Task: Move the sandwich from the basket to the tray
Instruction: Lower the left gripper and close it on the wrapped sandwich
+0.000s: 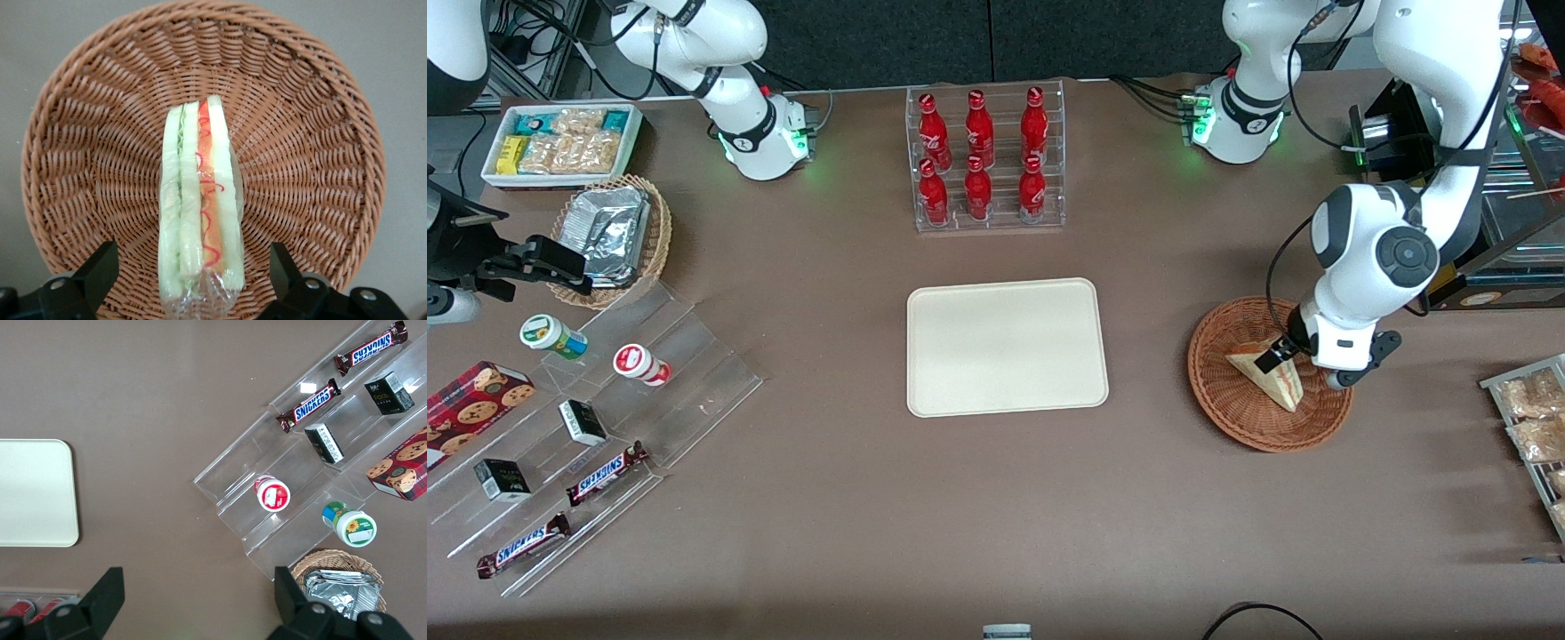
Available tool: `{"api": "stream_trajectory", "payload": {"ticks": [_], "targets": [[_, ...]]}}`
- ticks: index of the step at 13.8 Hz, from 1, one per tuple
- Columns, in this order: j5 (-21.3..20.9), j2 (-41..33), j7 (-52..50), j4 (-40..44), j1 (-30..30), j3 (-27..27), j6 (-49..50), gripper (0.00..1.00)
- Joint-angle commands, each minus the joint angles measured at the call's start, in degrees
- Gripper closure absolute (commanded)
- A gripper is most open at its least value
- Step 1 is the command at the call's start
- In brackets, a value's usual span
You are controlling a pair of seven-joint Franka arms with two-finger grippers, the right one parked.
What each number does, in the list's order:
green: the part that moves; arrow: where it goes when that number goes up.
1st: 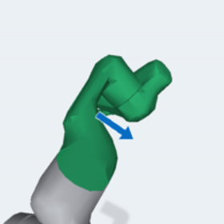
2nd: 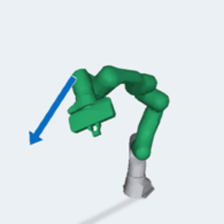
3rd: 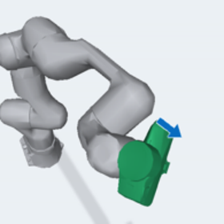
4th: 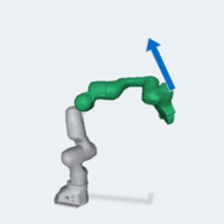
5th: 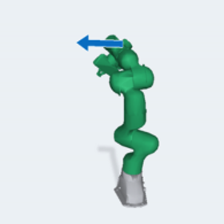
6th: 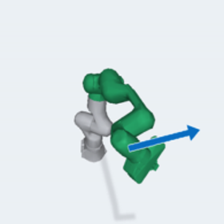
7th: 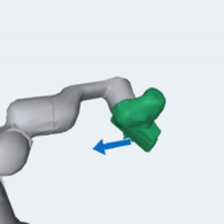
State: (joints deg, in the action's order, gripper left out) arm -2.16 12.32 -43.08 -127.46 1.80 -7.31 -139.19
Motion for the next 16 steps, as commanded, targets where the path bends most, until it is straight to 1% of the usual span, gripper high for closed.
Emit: {"api": "stream_trajectory", "payload": {"ticks": [1,2,3,4,5,6,9,11,12,13,14,15,16], "targets": [[-0.56,1.22,-1.48,-0.76,-0.31,0.01,-2.92,0.00],[-0.56,1.57,-1.48,-0.94,-0.31,0.01,-3.89,0.00],[-0.48,1.75,-1.65,-0.94,-0.31,0.01,-4.16,0.11],[-0.48,2.10,-3.05,-0.86,-0.31,0.10,-4.25,0.46],[-0.48,2.27,-4.54,-0.68,-0.31,0.01,-4.60,0.74],[-0.48,2.27,-4.64,-0.77,-0.40,0.01,-4.78,0.90],[-0.48,2.19,-4.56,-0.51,-0.31,0.01,-4.60,0.91],[-0.48,0.27,-4.99,0.19,-0.31,0.01,-3.20,0.92],[-0.48,-1.31,-4.91,1.24,-0.31,0.01,0.37,0.92],[-0.48,-2.29,-4.56,4.21,-0.31,-0.07,6.76,0.92],[-1.17,-2.38,-4.29,7.90,-0.31,-1.21,14.22,0.92],[-3.01,-2.38,-4.64,12.46,-0.31,-3.04,21.69,0.92],[-3.55,-2.38,-4.99,15.81,-0.31,-4.89,27.25,0.92]]}}
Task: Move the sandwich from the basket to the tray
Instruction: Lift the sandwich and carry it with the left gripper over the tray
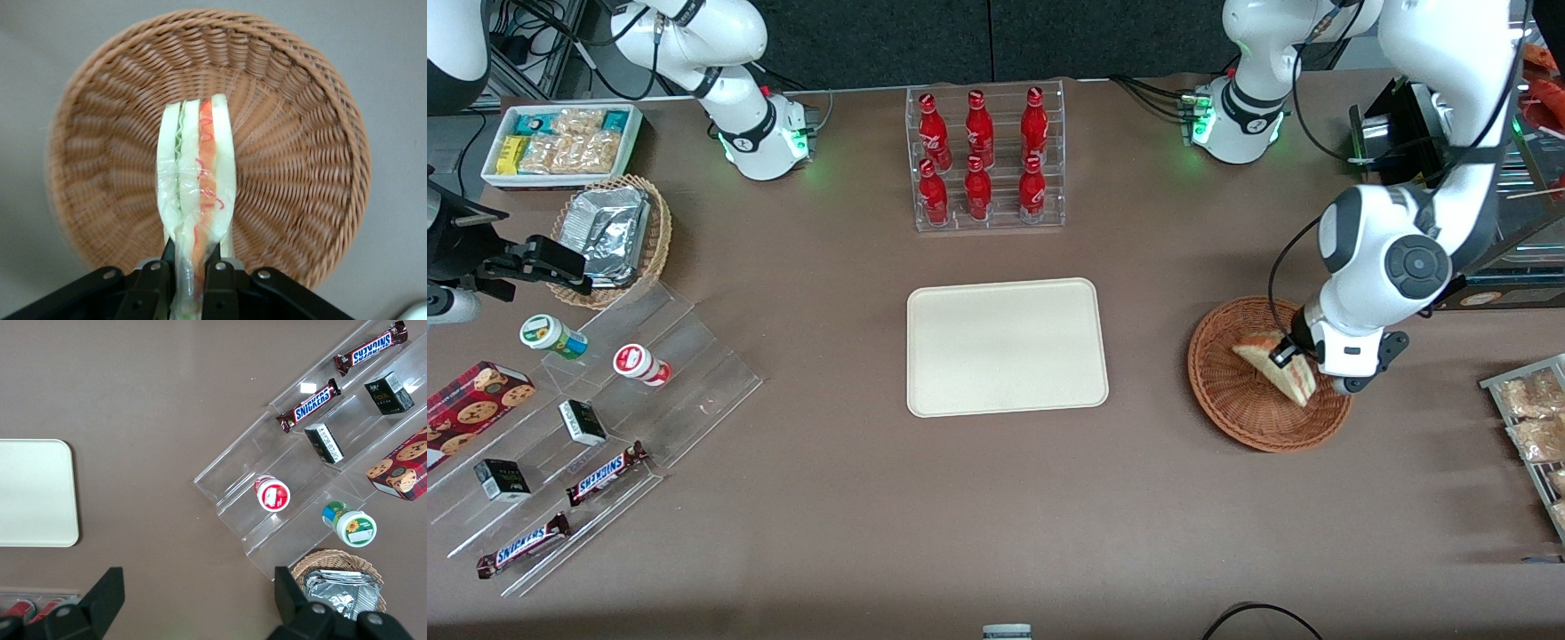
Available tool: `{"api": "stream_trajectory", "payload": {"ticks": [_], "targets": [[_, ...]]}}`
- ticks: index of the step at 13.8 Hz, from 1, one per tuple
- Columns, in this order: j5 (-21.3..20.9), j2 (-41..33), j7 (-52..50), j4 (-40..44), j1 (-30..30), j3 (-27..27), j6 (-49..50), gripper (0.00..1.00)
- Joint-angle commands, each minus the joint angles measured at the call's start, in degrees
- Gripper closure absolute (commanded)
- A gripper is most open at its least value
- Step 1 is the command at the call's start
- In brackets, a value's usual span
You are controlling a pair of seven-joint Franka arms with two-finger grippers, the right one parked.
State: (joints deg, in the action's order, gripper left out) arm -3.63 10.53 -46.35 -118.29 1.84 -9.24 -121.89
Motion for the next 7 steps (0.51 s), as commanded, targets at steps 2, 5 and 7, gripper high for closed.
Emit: {"api": "stream_trajectory", "payload": {"ticks": [2,5,7], "targets": [[-2.08,-0.51,-1.90,10.78,-0.34,-8.49,15.70,0.92],[-1.82,0.89,-3.21,13.78,-0.34,-17.45,16.78,0.93],[-1.64,4.31,-4.80,17.28,-0.34,-22.90,16.78,0.93]]}}
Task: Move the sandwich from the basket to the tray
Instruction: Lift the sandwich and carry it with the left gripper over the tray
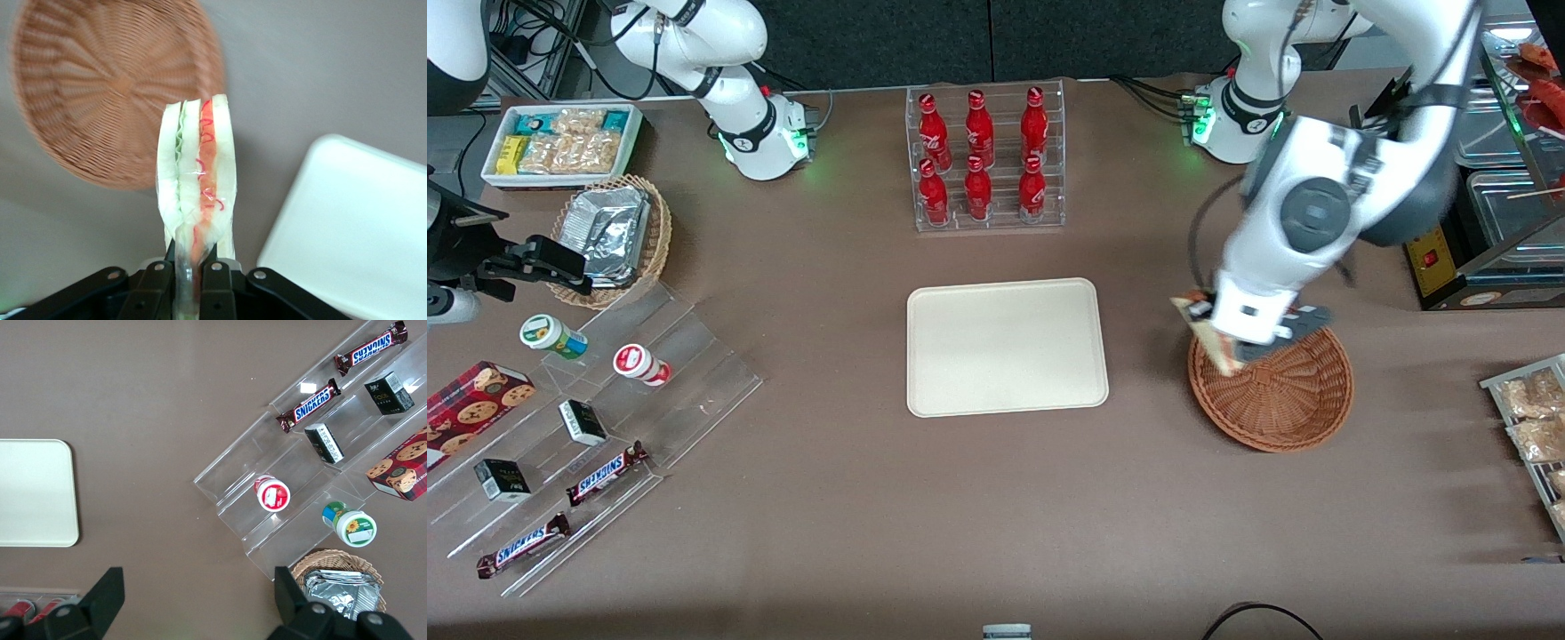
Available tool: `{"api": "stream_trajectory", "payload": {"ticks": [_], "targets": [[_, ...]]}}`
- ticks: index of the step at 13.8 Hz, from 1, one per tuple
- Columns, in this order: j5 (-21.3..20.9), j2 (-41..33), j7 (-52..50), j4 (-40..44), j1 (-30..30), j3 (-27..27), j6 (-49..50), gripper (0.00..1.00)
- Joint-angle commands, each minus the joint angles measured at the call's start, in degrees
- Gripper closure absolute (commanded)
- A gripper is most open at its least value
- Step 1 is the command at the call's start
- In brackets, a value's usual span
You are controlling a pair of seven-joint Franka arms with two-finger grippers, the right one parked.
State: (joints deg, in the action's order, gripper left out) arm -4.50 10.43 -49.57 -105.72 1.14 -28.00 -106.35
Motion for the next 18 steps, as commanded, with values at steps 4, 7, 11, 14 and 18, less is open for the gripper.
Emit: {"api": "stream_trajectory", "payload": {"ticks": [4,7,11,14,18], "targets": [[-4.00,15.91,-5.09,10.78,-3.92,-11.90,-2.72,0.93],[-8.93,24.52,-8.35,17.55,-11.15,-11.72,-2.72,0.92],[-13.17,31.83,-11.34,23.54,-18.97,-10.23,-3.95,0.92],[-13.34,33.60,-12.30,23.63,-23.89,-5.77,-7.99,0.92],[-13.26,34.74,-12.57,23.54,-27.60,-1.79,-10.10,0.92]]}}
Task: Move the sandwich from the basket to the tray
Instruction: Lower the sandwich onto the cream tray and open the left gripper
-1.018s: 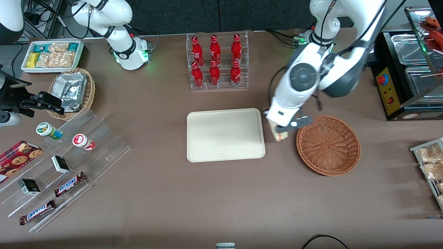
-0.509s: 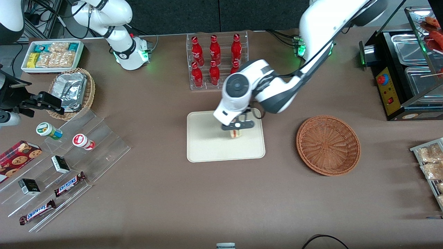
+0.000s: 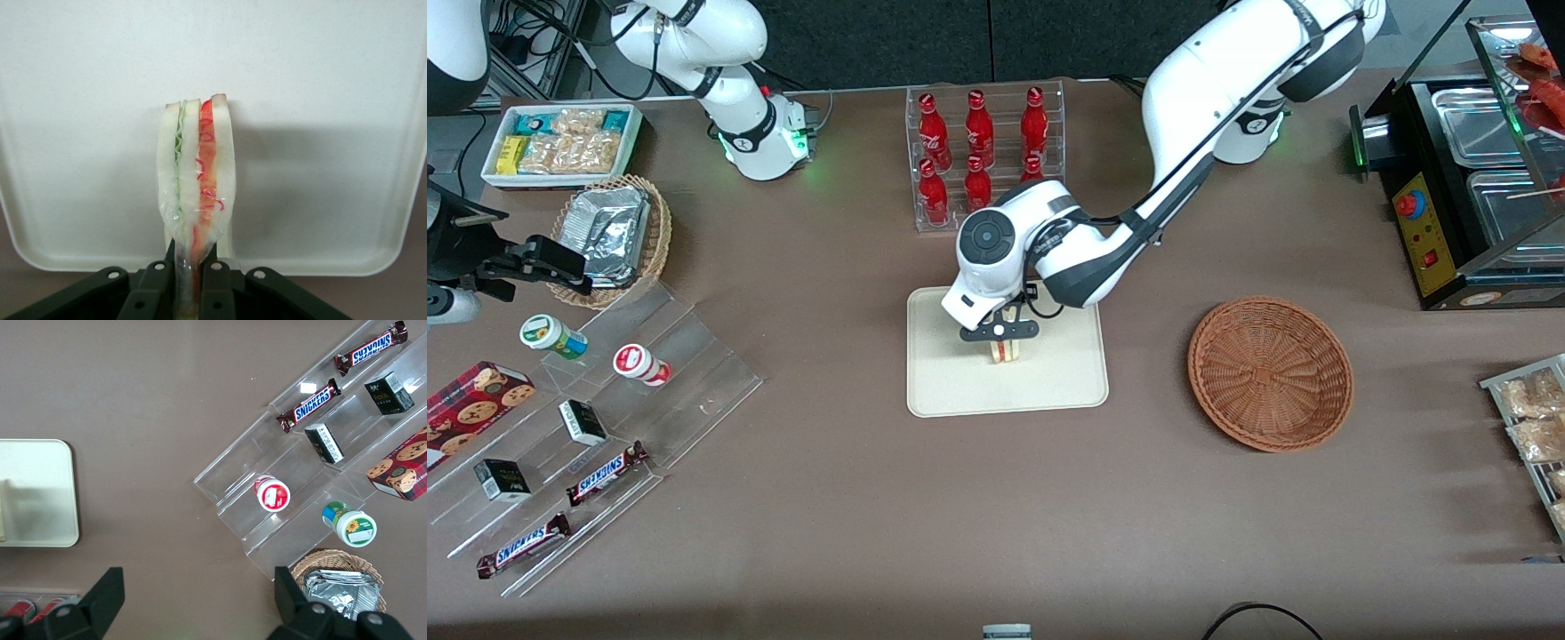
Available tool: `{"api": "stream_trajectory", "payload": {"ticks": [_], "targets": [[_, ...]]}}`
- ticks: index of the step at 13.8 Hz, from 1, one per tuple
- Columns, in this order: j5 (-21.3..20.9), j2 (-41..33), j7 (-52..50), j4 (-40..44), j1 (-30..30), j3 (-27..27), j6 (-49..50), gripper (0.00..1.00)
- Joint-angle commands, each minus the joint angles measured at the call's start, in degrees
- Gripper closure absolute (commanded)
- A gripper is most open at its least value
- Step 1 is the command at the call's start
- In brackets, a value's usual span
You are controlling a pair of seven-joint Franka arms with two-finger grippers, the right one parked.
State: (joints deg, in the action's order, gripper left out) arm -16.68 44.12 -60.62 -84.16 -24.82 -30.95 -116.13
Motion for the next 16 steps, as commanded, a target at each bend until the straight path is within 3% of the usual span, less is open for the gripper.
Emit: {"api": "stream_trajectory", "payload": {"ticks": [1,9,11,12,13,16], "targets": [[-1.08,1.23,-1.43,1.98,-1.73,1.16,-0.33,0.92],[-1.95,2.02,-1.34,2.16,-1.64,2.72,-0.86,0.89],[-1.96,2.02,-1.34,2.16,-1.73,3.27,-0.94,0.79],[-2.04,2.02,-1.34,2.16,-1.73,3.27,-0.94,0.59],[-2.04,1.93,-1.26,2.16,-1.73,3.27,-0.86,0.23],[-1.96,1.58,-1.26,2.60,-1.73,3.27,-0.86,0.01]]}}
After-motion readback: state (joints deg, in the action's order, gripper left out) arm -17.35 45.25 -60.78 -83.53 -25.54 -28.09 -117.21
